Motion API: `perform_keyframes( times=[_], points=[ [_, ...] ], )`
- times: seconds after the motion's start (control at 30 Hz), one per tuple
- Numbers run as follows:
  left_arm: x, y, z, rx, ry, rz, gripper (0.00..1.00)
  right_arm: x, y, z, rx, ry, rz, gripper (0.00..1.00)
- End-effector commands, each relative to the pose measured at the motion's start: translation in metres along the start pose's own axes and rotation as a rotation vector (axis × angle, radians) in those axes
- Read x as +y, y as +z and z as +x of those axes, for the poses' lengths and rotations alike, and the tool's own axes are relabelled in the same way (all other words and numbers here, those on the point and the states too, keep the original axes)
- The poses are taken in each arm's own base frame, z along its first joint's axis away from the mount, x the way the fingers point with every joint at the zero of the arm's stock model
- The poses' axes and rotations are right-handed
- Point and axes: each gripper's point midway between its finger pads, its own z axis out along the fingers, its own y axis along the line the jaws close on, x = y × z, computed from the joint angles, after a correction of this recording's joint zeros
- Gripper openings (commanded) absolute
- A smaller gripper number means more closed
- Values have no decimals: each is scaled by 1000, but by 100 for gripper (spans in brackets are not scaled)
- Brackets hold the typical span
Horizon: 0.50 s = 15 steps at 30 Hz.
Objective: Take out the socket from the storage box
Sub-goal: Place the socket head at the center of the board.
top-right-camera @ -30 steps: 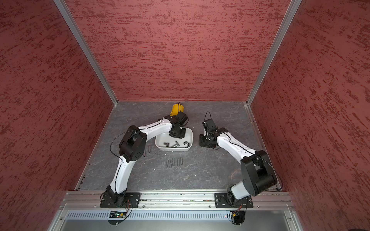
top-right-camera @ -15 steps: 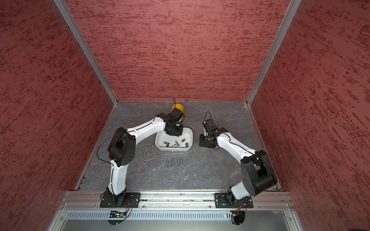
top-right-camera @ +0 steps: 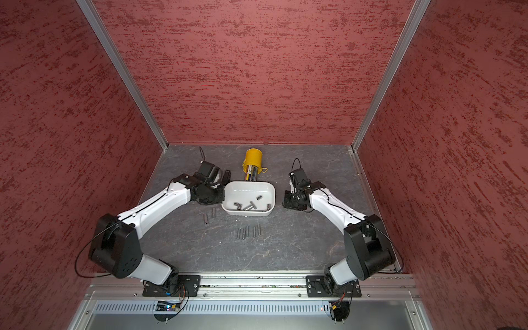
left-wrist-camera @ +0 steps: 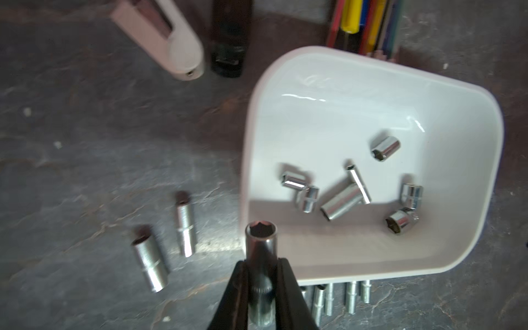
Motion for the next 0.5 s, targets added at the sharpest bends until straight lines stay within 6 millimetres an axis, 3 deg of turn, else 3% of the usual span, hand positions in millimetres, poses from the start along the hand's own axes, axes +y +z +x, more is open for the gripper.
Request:
perform_keyframes(
  times=[0.0,0.2,0.47],
  points=[
    [37,-8,16,-22,-107,-70,6,16,-9,-11,-26,-13,-40,36],
    [79,3,51,-8,-244,-153,7,26,-9,-16,-24,-33,-50,36],
    [99,28,67,41,-273,-221,7,30,-6,-16,-14,-45,-46,36]
  ],
)
